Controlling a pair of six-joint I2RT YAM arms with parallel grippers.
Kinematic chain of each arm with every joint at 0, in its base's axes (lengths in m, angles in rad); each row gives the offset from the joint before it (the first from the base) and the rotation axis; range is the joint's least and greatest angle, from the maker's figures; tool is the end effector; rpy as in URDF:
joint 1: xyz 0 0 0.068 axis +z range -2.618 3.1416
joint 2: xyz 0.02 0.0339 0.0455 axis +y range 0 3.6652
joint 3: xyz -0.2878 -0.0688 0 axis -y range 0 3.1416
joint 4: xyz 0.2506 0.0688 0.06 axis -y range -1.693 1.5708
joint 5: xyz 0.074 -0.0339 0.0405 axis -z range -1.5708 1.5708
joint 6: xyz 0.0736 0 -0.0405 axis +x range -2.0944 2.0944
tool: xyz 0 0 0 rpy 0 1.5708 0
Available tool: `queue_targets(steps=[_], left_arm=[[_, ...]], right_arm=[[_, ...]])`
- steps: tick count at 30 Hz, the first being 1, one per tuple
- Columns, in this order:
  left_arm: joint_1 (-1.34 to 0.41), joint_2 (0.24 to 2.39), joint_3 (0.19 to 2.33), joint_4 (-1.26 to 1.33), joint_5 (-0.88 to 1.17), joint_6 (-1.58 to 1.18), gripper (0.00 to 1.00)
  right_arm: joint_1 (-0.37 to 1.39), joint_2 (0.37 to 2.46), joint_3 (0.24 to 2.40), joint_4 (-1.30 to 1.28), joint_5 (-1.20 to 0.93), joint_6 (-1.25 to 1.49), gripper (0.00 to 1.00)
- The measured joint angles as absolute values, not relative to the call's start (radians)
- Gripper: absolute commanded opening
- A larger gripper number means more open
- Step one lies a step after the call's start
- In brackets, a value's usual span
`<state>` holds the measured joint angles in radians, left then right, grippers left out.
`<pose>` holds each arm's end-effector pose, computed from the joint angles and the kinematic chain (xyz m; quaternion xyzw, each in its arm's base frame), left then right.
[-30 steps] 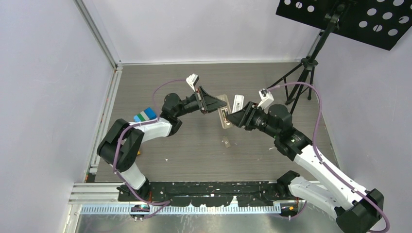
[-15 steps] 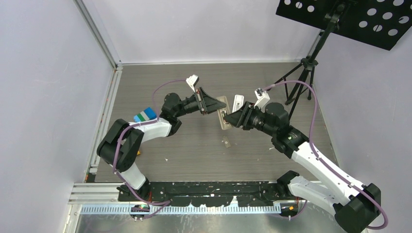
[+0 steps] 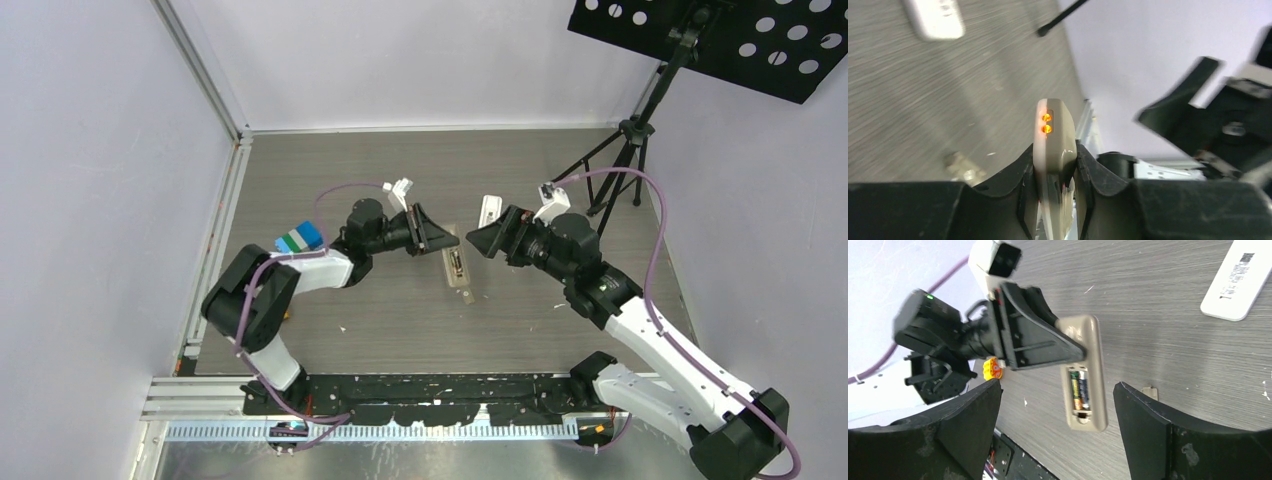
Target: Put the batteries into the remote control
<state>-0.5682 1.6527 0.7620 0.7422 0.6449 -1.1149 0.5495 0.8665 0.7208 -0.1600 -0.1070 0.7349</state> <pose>0.2958 -0.2413 0.2236 0.0052 0.7477 -0.6216 0.2335 0.1926 0.1272 0.3115 0.0431 0.8048 0.3881 0.4469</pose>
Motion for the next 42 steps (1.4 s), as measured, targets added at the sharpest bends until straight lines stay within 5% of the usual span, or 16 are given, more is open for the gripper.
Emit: queue_targets(steps=[9,24,36,42], left_arm=[[-0.568,1.882,0.694,0.72,0.575,-1.083,0.08],[-0.575,1.868,0.671,0.734,0.459,-1.016,0.64],[-0.576,1.687,0.661,0.453,0.224,-0.96,0.76],[-0.571,1.637,0.668,0.354,0.175,-0.873,0.77]], right_arm=[[0.545,0.915,0.682,-0.198,-0.067,0.767,0.85],[0.529,0.961,0.664,-0.218,-0.064,0.785,0.85],[0.508,1.034,0.664,-0.218,-0.075,0.807,0.82],[0.508,1.161,0.665,-0.219,-0.118,0.814,0.61]])
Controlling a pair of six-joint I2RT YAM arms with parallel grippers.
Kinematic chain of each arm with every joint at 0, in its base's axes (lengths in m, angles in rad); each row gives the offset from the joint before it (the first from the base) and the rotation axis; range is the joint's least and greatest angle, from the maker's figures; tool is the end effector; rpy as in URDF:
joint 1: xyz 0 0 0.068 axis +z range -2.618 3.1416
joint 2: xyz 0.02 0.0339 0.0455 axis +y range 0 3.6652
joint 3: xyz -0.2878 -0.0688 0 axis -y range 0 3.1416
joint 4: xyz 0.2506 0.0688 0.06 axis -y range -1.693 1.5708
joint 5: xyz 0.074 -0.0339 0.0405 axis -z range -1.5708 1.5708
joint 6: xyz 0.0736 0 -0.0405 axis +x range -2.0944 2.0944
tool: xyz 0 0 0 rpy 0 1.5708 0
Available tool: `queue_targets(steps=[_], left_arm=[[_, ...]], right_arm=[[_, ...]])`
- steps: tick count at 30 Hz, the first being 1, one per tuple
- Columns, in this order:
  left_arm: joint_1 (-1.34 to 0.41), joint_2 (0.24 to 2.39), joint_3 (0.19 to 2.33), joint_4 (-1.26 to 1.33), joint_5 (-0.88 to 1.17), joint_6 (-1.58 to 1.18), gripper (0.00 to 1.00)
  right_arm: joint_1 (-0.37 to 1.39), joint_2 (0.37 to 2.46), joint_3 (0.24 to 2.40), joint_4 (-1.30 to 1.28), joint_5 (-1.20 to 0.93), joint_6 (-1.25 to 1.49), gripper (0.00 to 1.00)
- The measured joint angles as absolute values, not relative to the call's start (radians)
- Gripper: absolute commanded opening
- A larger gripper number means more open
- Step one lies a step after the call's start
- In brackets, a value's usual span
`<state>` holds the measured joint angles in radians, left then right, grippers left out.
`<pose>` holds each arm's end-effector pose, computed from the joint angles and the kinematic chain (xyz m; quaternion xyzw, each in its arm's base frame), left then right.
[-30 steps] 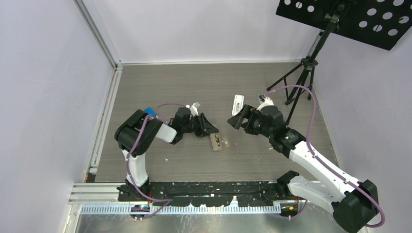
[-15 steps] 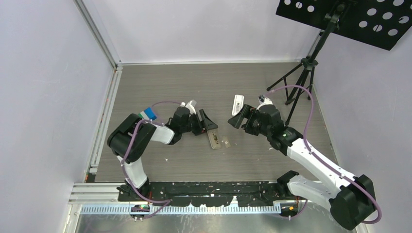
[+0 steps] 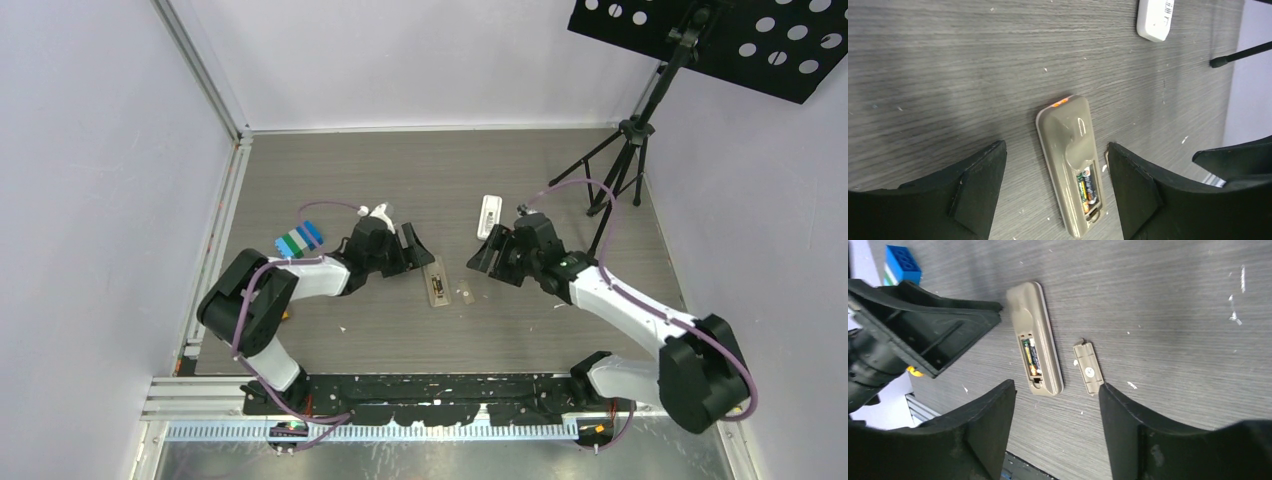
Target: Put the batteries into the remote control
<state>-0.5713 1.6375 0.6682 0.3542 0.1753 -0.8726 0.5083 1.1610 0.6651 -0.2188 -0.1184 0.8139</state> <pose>0.2876 -0.2001 0.1435 -0.0930 0.8806 -0.3611 0.2924 0.2276 0.1368 0.2146 0.1140 0.9013 0.2969 0.2940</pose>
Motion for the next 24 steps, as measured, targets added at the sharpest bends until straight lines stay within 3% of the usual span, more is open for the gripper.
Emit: queue_targets(steps=[5,14,20,24], left_arm=[[-0.527,1.654,0.729,0.275,0.201,-0.772,0.76],[-0.466,1.831,0.943,0.225,0.334,-0.653,0.68],[-0.467,1.875,0.971,0.246,0.429,-0.645,0.63],[-0.467,1.889,0.965,0.273,0.477,-0.648,0.51]], right_arm=[[0.541,1.279,0.686,-0.216,-0.169,0.825,0.45],[0.774,1.476,0.787,-0.197,-0.241,0.701,0.39],[0.806,1.588,0.819,-0.216,-0.238,0.656,0.38],[0.805,1.63,0.833,-0.231,-0.227,0.65,0.35]])
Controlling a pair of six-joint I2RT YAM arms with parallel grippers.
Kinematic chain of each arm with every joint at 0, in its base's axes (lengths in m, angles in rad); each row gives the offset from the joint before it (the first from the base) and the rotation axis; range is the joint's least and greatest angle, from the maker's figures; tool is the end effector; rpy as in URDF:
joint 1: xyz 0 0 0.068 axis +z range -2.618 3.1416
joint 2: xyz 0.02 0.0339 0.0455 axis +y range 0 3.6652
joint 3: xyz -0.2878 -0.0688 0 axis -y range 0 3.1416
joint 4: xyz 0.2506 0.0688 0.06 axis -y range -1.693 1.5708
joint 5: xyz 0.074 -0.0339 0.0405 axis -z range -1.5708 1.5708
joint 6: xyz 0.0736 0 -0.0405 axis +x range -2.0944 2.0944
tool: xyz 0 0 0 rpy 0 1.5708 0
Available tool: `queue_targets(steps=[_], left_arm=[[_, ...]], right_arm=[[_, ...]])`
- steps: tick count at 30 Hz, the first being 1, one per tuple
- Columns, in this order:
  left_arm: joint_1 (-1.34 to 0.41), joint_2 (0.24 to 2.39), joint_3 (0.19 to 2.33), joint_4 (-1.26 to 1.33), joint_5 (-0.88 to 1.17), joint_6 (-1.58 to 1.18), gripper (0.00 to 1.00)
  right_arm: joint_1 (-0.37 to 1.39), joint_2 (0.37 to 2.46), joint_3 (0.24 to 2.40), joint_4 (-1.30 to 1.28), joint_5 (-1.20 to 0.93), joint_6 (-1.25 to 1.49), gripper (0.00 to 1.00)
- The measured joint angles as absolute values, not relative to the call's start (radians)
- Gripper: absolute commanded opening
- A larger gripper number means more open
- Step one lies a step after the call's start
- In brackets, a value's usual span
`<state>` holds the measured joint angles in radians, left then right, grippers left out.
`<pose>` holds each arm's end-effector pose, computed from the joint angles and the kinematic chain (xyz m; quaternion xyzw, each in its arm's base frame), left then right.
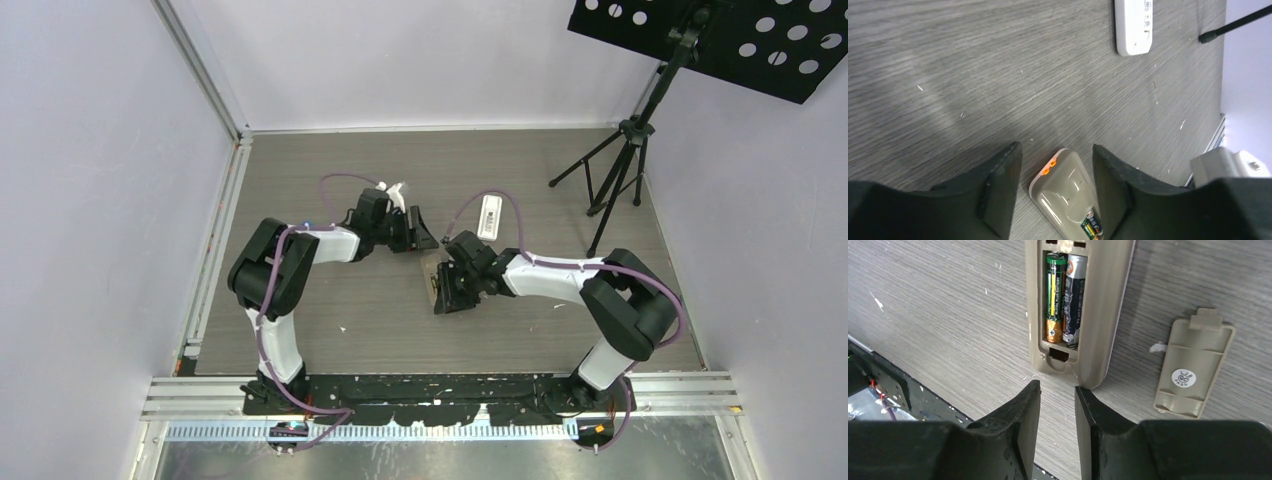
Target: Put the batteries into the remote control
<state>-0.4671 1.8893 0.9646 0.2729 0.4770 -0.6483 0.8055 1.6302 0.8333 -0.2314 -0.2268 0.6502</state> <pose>0.3595 -0.2192 0.1383 0.0255 0.8768 -0.4077 0.2536 0.2169 0.2497 0.1387 -0.1045 0.9520 0.2585 0.1262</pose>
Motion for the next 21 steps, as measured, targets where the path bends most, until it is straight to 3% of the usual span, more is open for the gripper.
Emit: queue_targets(steps=[6,21], left_arm=[[-0.467,1.888,0.91,0.324,0.514,-0.645,0.38],[-0.465,1.625,0.674,0.243,0.334,-0.624,0.33]], right_arm=[[0.806,1.63,0.84,-0.241,-0.159,0.659,0.28],[0.77,1.601,0.84,-0.308,-0.068,0.704,0.3]])
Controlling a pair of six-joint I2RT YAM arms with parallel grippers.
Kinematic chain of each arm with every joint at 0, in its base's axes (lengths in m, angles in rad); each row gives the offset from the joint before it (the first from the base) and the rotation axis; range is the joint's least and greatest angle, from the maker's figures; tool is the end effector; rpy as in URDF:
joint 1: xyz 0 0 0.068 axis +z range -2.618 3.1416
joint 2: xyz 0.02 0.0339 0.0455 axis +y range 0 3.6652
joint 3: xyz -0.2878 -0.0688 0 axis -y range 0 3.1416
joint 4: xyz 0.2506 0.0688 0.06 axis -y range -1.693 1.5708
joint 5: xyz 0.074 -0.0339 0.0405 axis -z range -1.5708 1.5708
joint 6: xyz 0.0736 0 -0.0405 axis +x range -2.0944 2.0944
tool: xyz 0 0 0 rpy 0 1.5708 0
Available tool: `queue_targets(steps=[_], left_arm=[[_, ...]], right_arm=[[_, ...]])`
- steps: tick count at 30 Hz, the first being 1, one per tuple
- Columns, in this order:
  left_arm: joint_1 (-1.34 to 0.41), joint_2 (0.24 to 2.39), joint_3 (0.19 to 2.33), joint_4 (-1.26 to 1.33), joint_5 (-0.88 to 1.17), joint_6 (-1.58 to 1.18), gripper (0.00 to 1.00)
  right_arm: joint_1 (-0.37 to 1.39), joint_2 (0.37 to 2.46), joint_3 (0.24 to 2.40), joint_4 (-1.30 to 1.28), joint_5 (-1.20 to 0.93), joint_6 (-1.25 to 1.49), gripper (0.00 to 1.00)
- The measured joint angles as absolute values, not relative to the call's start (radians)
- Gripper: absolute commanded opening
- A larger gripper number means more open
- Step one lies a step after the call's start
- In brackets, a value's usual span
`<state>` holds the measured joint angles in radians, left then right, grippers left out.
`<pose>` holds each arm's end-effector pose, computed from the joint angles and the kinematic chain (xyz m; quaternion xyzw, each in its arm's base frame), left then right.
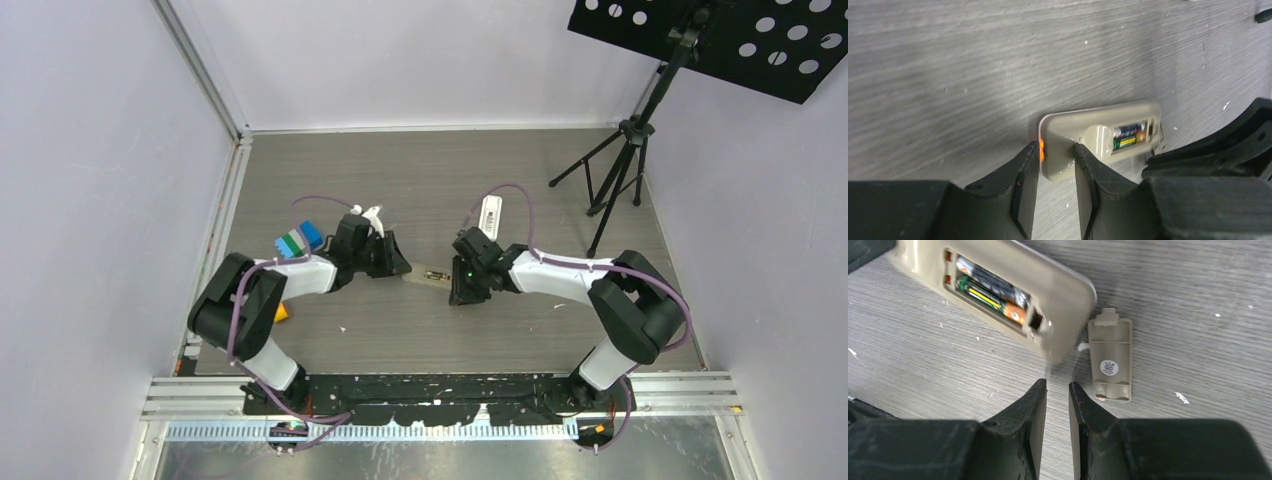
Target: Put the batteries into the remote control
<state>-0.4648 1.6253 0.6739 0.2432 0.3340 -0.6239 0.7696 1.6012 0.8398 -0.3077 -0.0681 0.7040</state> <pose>0.2923 -0.1735 0.1383 -0.0019 0.8985 -0.3427 0.2745 0.2281 0.2280 0.1424 -0.0402 0.9673 0.1911 0.1616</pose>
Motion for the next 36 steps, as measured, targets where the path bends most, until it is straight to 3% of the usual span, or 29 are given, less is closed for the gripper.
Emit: queue_targets(steps=[4,8,20,36], left_arm=[[-0.466,1.543,0.628,0.184,0.268,-0.62,0.35],[-0.461,1.466,0.609,0.112,0.167,-0.616,0.44],[-0.426,1.343,0.607,0.045,0.075,-0.598,0.59],[-0.423,1.298,0.602,0.039,0.06,-0.594,0.65]], right_arm=[[0.761,1.59,0.843,-0.34,-0.052,0.718,0.32],[0.748,1.549,0.854,-0.402,-0.007,0.754,0.34],[0.678,1.559,0.984,-0.53,0.16,1.002,0.3],[0.679,1.715,1.049,-0.598,0.146,1.275,0.27]])
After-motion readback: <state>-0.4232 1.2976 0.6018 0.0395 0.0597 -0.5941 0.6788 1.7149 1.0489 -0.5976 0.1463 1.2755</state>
